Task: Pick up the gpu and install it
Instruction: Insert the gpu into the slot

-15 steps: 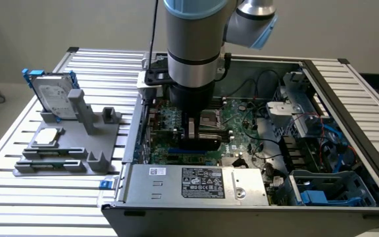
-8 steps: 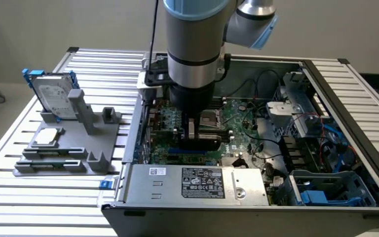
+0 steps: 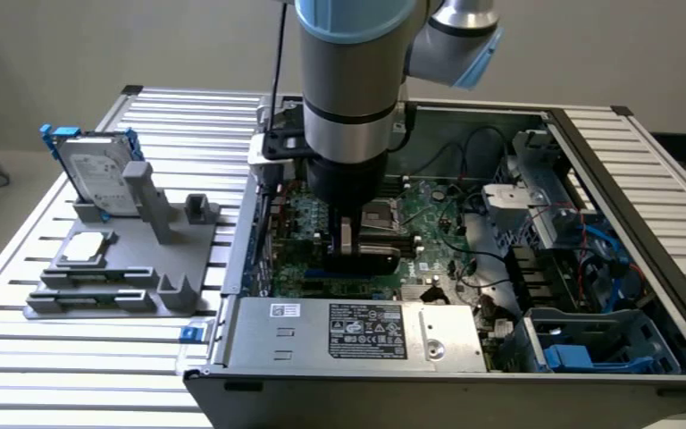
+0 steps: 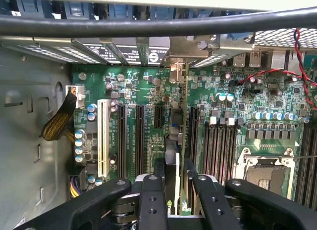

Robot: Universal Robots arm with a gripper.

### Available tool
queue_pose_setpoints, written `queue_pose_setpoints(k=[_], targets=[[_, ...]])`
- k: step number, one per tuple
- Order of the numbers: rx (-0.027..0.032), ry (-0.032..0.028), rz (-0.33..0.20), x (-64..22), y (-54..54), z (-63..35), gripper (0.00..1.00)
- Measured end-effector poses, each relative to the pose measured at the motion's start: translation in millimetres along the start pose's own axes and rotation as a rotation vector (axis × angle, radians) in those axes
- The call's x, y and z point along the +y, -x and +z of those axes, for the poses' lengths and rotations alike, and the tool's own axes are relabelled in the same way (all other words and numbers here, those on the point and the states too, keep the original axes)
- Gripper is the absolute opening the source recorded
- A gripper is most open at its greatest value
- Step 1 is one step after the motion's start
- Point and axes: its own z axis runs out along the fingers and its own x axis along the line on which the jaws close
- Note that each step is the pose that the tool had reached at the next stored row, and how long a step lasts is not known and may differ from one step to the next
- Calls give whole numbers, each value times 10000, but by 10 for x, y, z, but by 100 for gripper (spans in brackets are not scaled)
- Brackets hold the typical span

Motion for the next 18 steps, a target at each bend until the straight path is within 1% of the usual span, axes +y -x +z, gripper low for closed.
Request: queue_pose_setpoints(k=[9,16,18], targets=[[-1,7,1,12,5,23,26],[-4,49,2,26,11,29,26],[-1,53,3,29,12,31,26]])
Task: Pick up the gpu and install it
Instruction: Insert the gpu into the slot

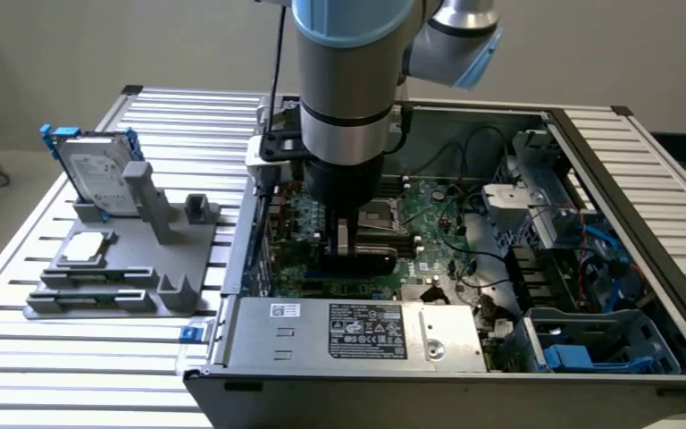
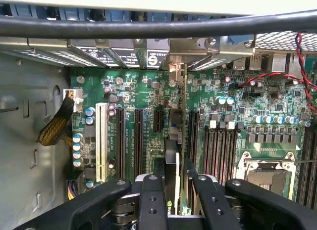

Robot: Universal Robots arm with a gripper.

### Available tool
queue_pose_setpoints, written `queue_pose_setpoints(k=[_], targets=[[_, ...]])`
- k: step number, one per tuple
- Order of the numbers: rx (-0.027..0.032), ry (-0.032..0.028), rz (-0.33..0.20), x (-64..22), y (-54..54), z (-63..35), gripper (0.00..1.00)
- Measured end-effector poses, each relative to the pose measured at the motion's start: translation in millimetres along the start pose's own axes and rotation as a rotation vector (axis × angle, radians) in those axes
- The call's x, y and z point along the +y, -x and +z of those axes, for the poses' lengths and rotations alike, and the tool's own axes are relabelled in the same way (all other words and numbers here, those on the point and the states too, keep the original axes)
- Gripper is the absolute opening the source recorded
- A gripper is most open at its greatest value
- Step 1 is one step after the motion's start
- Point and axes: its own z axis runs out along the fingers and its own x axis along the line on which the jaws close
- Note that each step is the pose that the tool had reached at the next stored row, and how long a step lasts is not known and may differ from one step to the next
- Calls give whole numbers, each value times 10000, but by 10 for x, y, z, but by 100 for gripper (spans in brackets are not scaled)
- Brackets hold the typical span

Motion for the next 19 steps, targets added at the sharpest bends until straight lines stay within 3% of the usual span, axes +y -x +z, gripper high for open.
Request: queue_pose_setpoints(k=[13,19], targets=[[-7,-3,-3,1,-1,33,27],[0,5,-2,-1,6,-97,40]])
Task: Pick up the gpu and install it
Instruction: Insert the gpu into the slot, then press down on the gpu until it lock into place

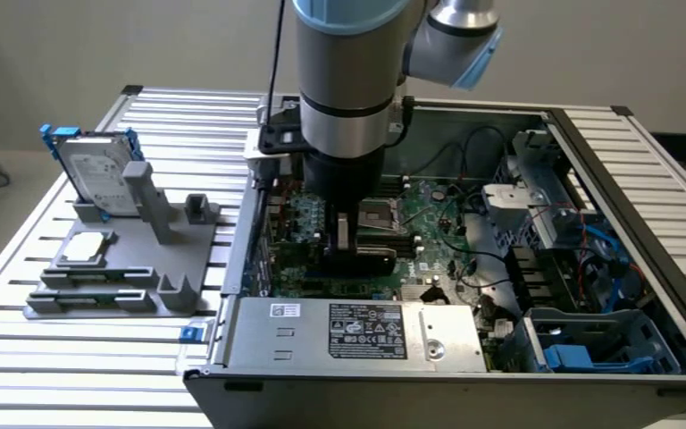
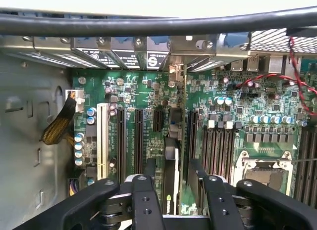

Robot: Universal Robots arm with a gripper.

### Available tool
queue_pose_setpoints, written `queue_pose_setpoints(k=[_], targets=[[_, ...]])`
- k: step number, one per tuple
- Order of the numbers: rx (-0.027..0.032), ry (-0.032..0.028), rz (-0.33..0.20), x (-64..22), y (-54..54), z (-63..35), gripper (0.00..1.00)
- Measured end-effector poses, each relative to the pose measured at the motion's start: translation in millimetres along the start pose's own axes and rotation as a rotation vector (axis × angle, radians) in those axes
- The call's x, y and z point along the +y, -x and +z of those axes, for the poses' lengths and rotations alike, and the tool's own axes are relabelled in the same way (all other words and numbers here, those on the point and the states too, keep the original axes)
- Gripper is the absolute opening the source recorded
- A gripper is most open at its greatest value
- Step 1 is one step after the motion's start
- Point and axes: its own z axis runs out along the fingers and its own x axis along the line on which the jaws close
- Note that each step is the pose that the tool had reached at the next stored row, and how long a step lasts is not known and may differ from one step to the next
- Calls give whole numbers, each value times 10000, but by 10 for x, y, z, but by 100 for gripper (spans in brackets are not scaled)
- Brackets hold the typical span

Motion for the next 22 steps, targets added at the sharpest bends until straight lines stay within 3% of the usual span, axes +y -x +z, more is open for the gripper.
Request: queue_pose_setpoints(k=[9,12,13,14,16,17,19,22], targets=[[0,16,0,-4,15,-252,40],[-2,18,1,-4,17,-272,40],[-2,19,0,-4,17,-272,32],[-2,18,1,-4,17,-272,32],[-1,19,1,-4,17,-272,20],[0,19,1,-4,17,-273,20],[-1,19,1,-4,17,-273,11],[-1,19,0,-4,17,-273,11]])
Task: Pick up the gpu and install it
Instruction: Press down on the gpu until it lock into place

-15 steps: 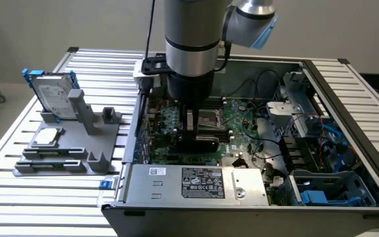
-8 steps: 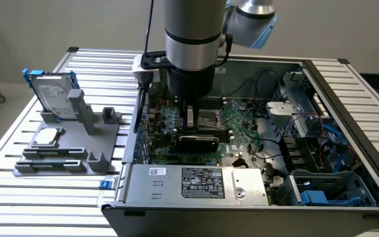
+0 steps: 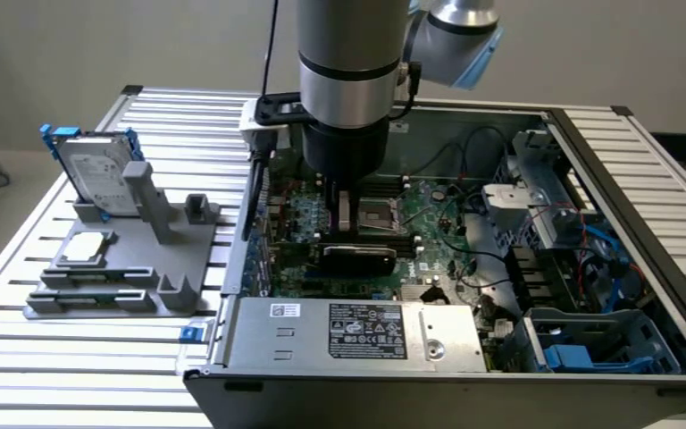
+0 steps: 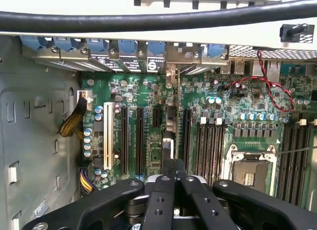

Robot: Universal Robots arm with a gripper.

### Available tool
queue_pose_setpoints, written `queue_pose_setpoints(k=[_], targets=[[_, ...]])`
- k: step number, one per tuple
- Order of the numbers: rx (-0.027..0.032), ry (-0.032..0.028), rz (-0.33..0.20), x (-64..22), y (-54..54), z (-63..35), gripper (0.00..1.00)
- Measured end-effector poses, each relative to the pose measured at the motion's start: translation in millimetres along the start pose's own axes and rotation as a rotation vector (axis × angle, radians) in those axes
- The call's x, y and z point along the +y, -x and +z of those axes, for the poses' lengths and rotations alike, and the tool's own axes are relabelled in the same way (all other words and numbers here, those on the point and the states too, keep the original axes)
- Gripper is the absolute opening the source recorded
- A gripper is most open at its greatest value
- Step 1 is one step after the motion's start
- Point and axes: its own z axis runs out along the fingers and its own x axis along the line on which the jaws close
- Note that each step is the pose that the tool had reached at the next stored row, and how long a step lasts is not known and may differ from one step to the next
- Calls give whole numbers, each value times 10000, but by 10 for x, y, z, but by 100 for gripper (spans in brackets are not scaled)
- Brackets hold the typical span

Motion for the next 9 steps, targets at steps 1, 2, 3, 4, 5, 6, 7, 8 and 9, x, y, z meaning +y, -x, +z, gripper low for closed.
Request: queue_pose_setpoints(k=[1,2,3,4,5,6,7,8,9], targets=[[1,0,0,0,0,0,11],[1,0,0,0,0,0,11],[0,0,0,0,0,0,11],[0,0,0,0,0,0,11],[1,0,0,0,0,0,11],[1,0,0,0,0,0,11],[1,0,0,0,0,0,11],[0,0,0,0,0,0,11],[3,2,0,0,0,2,11]])
